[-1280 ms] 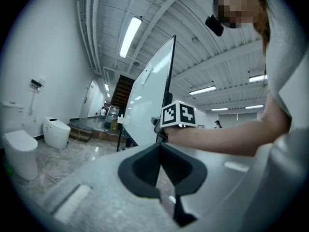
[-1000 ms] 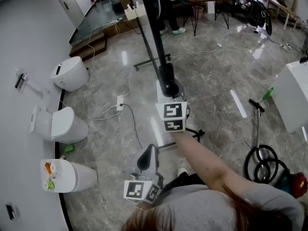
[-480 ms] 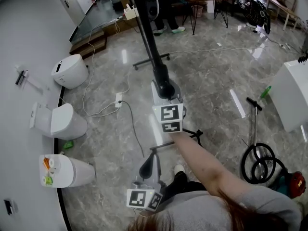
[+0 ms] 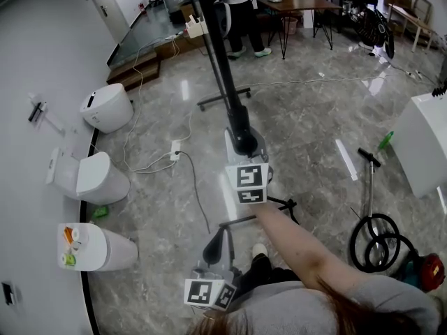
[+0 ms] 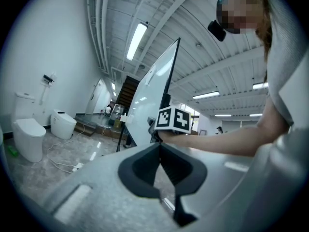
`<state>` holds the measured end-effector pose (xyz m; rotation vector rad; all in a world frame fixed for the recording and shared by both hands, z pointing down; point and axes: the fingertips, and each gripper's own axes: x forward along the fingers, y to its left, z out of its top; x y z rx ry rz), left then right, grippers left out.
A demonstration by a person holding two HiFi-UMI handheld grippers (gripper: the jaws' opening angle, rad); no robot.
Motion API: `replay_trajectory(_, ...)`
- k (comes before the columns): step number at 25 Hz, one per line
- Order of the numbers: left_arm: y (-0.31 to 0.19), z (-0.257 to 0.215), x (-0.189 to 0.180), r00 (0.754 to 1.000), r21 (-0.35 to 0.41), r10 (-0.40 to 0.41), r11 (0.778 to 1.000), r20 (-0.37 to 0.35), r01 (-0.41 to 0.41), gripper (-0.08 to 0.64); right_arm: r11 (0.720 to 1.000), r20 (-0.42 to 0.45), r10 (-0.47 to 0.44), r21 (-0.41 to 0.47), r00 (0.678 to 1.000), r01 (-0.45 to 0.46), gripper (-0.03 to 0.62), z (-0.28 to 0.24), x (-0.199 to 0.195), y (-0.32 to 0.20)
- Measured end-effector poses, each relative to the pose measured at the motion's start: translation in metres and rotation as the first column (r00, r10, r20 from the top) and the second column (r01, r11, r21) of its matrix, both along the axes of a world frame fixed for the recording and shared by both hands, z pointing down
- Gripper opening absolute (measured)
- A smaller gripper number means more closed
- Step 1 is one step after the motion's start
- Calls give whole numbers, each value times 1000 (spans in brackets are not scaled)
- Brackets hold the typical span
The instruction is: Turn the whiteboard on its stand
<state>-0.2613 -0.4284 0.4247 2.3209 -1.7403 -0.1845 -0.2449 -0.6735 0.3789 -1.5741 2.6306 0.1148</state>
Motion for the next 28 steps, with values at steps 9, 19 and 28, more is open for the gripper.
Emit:
replay_trajectory(9,20,-2,24,1000,10,21,1000,-10,-21,-5,1000,10,-7,-7,1000,7,117,1,8,31)
replay_trajectory(19,53,6,40,999,-5,-9,1000,-35,9,-5,1000,17,-22,-8,1000,23,123,1,19,57)
replay_trajectory(28,69,7,46,998,-3,-31,1000,-57,31,-5,999,23,-42,-14,999,43,132,-2,19,76)
